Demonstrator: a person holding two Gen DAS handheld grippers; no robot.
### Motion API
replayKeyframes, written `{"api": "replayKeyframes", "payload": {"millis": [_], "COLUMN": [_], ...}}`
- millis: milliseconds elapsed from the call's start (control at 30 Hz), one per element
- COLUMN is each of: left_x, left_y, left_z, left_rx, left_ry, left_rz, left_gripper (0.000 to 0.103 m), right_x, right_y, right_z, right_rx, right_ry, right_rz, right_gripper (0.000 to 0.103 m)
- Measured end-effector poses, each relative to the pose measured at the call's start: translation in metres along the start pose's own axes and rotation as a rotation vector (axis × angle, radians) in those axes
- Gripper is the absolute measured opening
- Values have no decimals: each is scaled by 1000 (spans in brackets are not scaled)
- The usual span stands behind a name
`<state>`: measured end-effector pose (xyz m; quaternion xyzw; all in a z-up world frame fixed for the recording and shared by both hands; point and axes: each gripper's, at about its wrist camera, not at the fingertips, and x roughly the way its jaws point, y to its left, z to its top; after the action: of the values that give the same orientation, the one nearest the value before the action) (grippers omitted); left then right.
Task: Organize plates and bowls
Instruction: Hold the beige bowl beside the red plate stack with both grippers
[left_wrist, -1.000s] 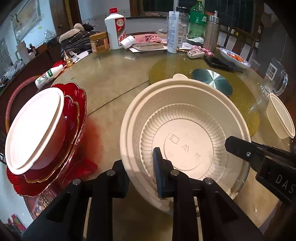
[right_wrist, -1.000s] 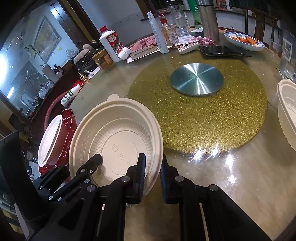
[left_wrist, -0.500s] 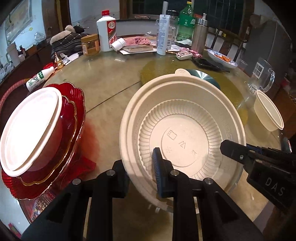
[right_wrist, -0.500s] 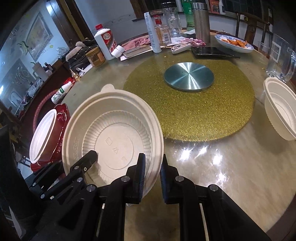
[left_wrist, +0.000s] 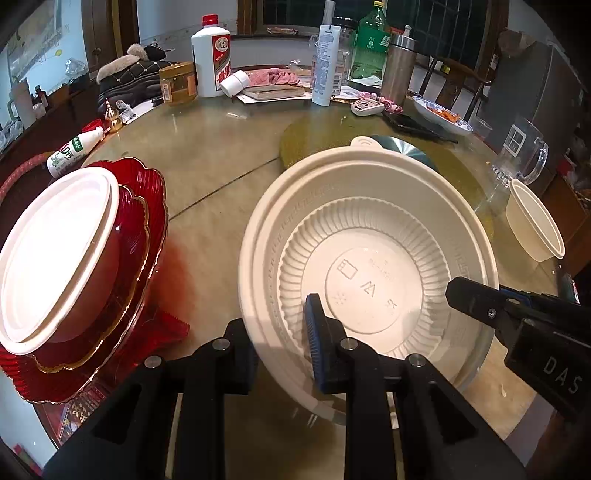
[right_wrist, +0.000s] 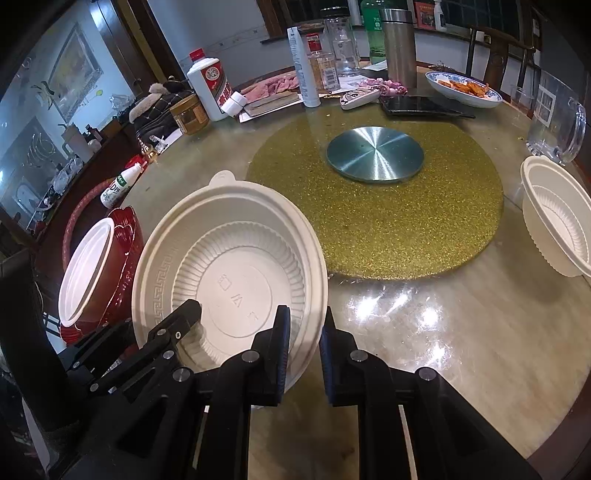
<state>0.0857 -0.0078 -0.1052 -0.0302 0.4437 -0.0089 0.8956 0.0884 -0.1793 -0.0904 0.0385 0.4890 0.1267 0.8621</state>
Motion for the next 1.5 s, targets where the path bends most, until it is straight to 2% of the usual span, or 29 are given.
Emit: {"api": "replayKeyframes", "payload": {"millis": [700,1500], "left_x": [-2,-23], "left_y": [-1,-3], "left_z": [-2,-1], "left_rx": [8,9], "left_ry": [7,-44], "left_rz": [6,17], "left_gripper": [20,20], "right_x": [-3,-23], "right_y": [-1,6], "right_z": [-6,-4], "right_rx": [2,-20], "right_ry": [2,-38], "right_rz": [10,14], "right_gripper": [15,15]}}
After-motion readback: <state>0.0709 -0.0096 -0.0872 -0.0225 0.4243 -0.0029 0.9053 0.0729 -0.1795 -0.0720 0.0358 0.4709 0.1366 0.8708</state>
